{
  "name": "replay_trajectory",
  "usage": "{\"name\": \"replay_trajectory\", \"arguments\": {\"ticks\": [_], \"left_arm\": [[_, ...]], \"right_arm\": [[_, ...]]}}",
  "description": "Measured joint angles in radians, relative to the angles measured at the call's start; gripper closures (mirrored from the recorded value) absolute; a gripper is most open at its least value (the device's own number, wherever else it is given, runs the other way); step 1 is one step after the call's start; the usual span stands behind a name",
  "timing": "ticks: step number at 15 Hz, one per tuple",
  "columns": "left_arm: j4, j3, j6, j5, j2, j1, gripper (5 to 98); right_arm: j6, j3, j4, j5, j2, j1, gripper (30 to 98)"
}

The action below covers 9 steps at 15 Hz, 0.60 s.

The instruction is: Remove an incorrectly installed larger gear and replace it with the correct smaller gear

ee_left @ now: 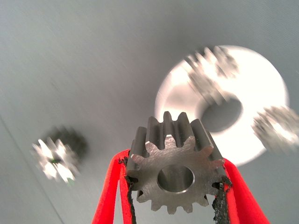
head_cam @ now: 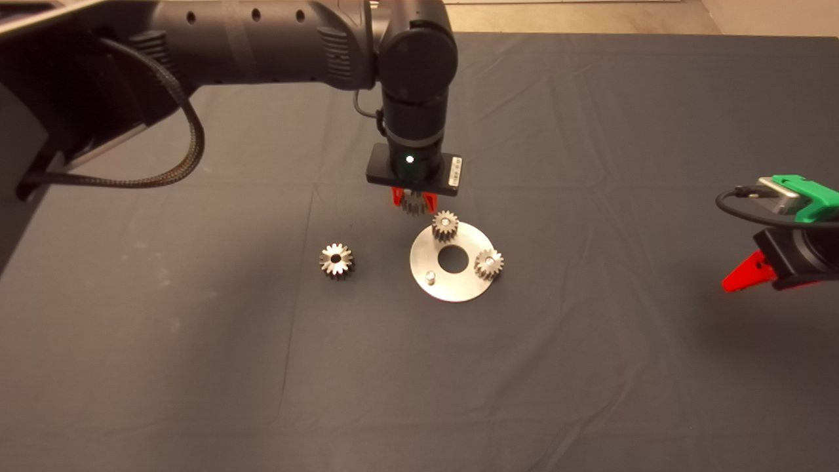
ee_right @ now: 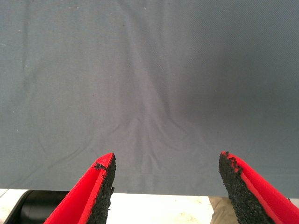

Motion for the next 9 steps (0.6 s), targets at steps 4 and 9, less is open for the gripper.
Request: {"name": "replay_trajectory", "arguments": {"ticks": [4,9], "left_arm": [[-0.007,0.147,-0.106,0.0,-0.039,-0.027,77.9],[-0.02,0.345,-0.273,0.007,-0.099,-0.027,77.9]], "right_arm": [[0.0,0.001,0.0,0.0,0.018,0.0,69.4],[0.0,0.003,0.0,0.001,0.04,0.0,69.4]]}}
